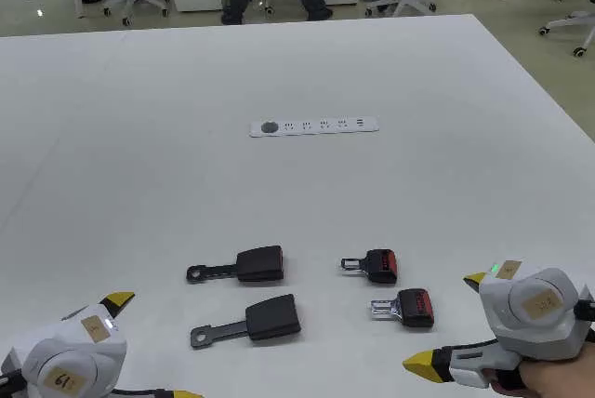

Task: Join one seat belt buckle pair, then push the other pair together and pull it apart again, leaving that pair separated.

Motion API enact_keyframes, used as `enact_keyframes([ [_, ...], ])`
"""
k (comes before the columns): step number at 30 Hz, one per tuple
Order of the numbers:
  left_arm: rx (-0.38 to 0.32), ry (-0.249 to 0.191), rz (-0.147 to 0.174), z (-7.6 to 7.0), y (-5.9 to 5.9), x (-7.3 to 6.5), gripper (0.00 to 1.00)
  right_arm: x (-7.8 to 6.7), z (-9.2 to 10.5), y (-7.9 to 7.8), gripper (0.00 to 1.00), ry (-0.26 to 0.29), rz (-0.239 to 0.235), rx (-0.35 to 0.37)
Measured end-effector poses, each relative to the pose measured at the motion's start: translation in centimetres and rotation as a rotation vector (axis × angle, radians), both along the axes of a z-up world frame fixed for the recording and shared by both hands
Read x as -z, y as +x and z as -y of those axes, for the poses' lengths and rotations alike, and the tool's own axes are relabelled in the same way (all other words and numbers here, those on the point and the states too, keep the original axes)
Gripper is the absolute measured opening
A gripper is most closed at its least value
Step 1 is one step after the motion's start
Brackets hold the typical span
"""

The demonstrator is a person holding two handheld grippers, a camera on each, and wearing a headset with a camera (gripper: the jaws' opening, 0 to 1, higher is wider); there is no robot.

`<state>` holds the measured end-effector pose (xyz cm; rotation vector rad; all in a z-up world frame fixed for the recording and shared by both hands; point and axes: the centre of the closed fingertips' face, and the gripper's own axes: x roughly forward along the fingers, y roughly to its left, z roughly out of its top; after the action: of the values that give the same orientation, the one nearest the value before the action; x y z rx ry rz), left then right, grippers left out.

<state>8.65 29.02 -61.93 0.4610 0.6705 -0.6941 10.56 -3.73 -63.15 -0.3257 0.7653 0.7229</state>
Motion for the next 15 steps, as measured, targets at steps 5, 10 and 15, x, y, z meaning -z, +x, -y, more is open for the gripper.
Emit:
enact_keyframes([
  [5, 0.005, -0.002, 0.003, 0.21, -0.08, -0.07, 1.0, 0.16, -0.15, -0.43, 1.0, 0.0, -0.001, -0.001],
  [10, 0.005, -0.004, 0.002, 0.26, -0.08, -0.12, 1.0, 0.52, -0.41, -0.72, 1.0, -0.014, -0.004, -0.013],
  [15, 0.003, -0.003, 0.004, 0.27, -0.06, -0.25, 1.0, 0.38, -0.48, -0.61, 1.0, -0.016, 0.008, -0.019],
])
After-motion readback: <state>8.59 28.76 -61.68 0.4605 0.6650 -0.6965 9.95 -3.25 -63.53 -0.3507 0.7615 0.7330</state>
